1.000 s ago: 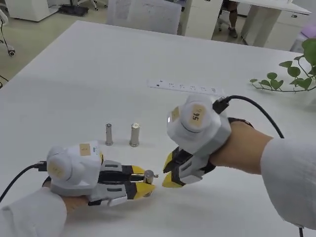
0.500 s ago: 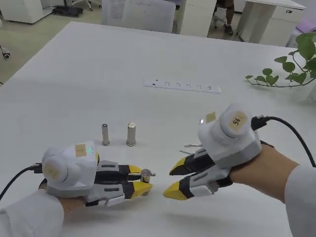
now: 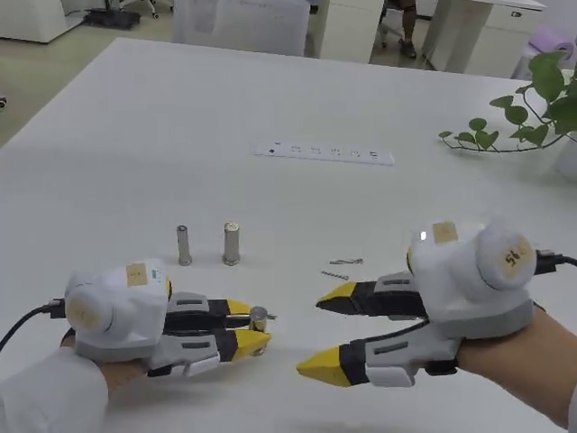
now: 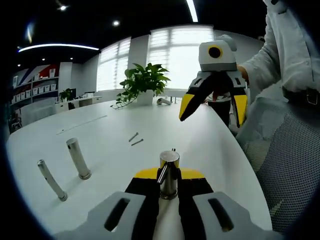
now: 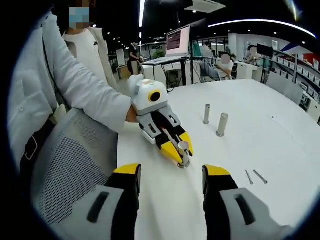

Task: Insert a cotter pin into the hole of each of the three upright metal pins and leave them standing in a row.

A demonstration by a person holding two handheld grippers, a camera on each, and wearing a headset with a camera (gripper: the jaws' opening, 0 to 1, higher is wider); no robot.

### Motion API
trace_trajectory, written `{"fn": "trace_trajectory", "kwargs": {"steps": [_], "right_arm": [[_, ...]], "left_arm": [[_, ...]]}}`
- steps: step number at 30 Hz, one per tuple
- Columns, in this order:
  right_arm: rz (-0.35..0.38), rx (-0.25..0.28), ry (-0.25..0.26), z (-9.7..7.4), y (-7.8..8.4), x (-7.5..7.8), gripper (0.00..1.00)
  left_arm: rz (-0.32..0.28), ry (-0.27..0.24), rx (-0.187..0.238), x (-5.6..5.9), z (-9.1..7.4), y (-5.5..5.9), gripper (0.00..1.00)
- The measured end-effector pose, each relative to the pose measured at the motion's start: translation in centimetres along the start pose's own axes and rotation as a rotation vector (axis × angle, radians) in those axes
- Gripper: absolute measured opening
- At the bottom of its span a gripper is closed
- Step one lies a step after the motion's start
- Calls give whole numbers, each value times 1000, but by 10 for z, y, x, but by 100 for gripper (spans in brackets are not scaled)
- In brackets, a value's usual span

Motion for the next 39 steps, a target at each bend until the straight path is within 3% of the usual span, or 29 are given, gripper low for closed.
{"fn": "trace_trajectory", "kwargs": {"steps": [9,21,27,31,39], "right_arm": [[6,6,17,-7,7,-10,53],[29,4,25,-16,11,-7,53],[39,1,27,-16,12,-3,53],[45,4,28,-17,11,0,53],[53,-1,32,-18,13,-1,52]], "left_arm": [[1,2,2,2,0,-2,11],[20,2,-3,0,-1,0,10],[21,-5,-8,-11,-3,0,10],[18,-21,14,-20,-9,-5,10],[36,-57,-10,-44,-24,0,10]]}}
Point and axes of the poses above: the centre of the closed fingertips' face, and the gripper's own axes: z roughly forward along the fingers, x roughly to its right, y roughly out of its underside, the point moved 1 cm from there along -z, roughly backward along the fingers, and after that the axes turned 3 degrees about -x, right-handed, at the moved point
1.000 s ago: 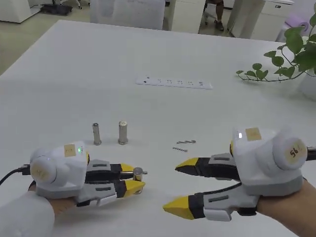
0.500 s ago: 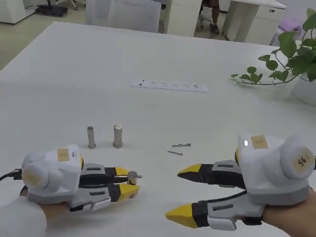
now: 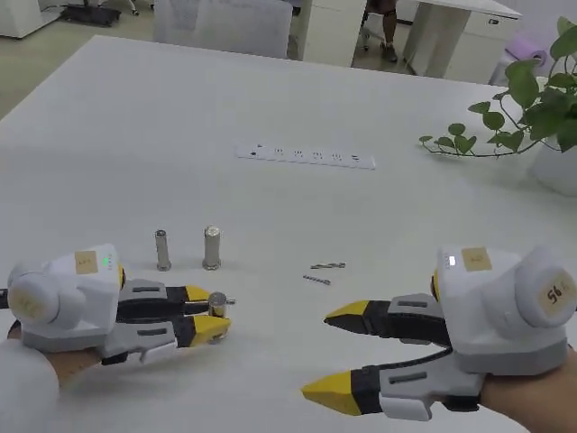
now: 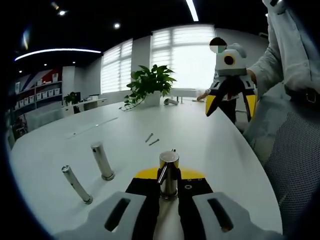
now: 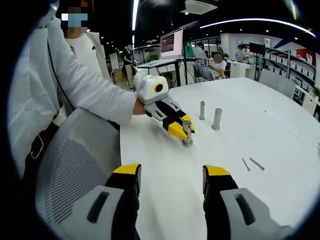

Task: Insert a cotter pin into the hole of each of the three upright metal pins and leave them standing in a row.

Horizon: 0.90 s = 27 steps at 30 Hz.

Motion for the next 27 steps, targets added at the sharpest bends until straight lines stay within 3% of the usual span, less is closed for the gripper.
{"fn": "trace_trajectory", "kwargs": {"steps": [15,27], "right_arm": [[4,-16,3,1,0,2,52],[-4,-40,0,4,0,2,51]], "left_arm": [[-4,-38,-23,-35,-23,12,10],[-11,33,-15,-42,-30,17,10]]}}
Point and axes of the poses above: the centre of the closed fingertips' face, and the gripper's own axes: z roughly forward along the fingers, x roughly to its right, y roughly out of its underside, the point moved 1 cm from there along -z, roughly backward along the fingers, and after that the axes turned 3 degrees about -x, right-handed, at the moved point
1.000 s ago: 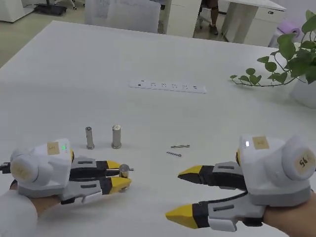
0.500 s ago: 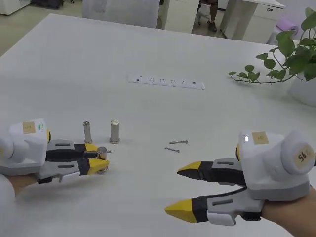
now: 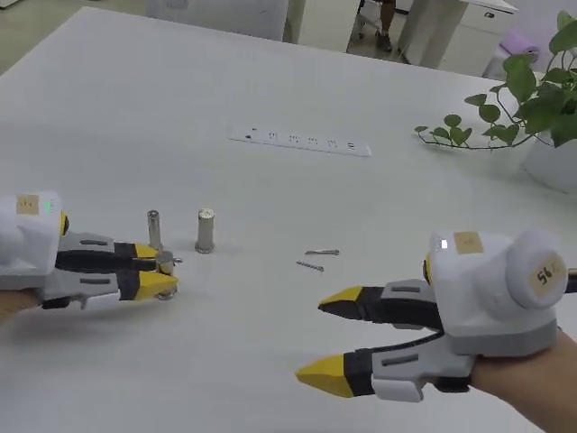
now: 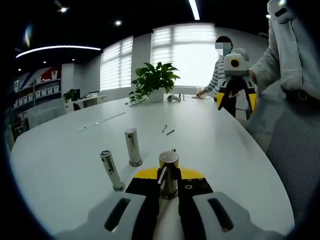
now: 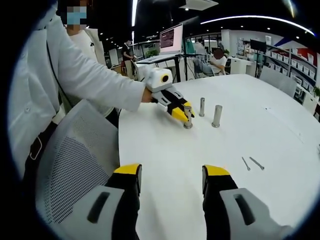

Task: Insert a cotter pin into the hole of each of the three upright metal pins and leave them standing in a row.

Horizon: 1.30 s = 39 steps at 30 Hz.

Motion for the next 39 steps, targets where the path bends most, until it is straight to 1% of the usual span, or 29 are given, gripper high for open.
{"fn": "trace_trajectory", "kwargs": {"steps": [6,11,14,15,16,17,18,19,20,25,30,33,34,36,39], "right_arm": [[-3,-6,-2,2,0,0,51],[-6,-7,-3,2,0,0,51],[-6,-8,-1,2,1,0,51],[-6,-9,0,2,1,0,51],[-6,-11,0,2,1,0,51],[-6,-11,0,2,1,0,51],[-6,-10,0,2,1,0,51],[-8,-10,0,2,1,0,51],[-9,-11,1,2,1,1,51],[-17,-16,2,2,2,1,51],[-18,-13,2,2,2,1,51],[-14,-11,2,2,3,1,51],[-14,-10,3,2,3,1,51],[-13,-8,3,2,4,1,51],[-11,-4,2,2,4,0,51]], "left_arm": [[12,34,-4,3,-2,0,11],[14,49,-11,3,-2,0,11],[-10,52,-17,4,-2,0,12],[-28,56,-20,5,-2,1,17],[-52,54,-21,5,-1,2,20],[-43,55,-21,5,-1,2,21],[-46,52,-22,5,-1,2,21],[-63,44,-11,5,-1,1,23],[-67,44,-6,5,-2,0,24],[-80,28,-6,5,-8,1,25],[-123,-5,27,2,-20,-2,28],[-148,-26,54,-1,-29,-7,29],[-158,-35,70,-2,-33,-9,29],[-195,-46,103,-5,-39,-14,29],[-219,-70,142,-11,-48,-21,29]]}}
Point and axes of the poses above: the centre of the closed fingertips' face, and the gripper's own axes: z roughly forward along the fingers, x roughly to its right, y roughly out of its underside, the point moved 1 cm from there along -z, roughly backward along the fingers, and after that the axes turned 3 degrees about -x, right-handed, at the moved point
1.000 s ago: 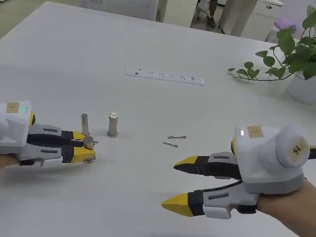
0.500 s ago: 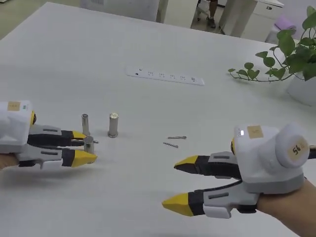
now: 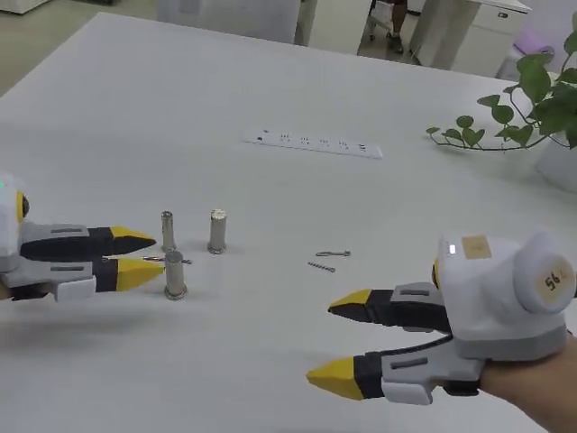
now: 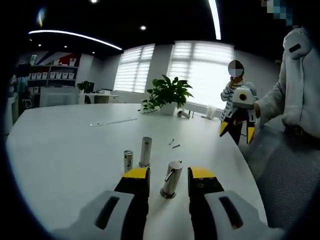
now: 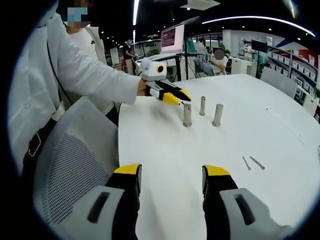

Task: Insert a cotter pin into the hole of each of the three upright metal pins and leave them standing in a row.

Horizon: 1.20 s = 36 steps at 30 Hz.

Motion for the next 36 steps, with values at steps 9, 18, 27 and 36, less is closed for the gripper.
{"fn": "trace_trajectory", "kwargs": {"steps": [9,18,27,36], "right_arm": [[9,32,11,-3,-2,0,54],[47,106,32,-13,-4,2,62],[73,111,58,-24,5,7,64],[98,110,74,-29,11,11,63]], "left_arm": [[-9,-73,14,-14,-10,-9,33],[-26,-142,-13,-33,-8,-7,35],[-15,-178,-85,-53,6,-5,35],[53,-140,-189,-58,27,-3,33]]}}
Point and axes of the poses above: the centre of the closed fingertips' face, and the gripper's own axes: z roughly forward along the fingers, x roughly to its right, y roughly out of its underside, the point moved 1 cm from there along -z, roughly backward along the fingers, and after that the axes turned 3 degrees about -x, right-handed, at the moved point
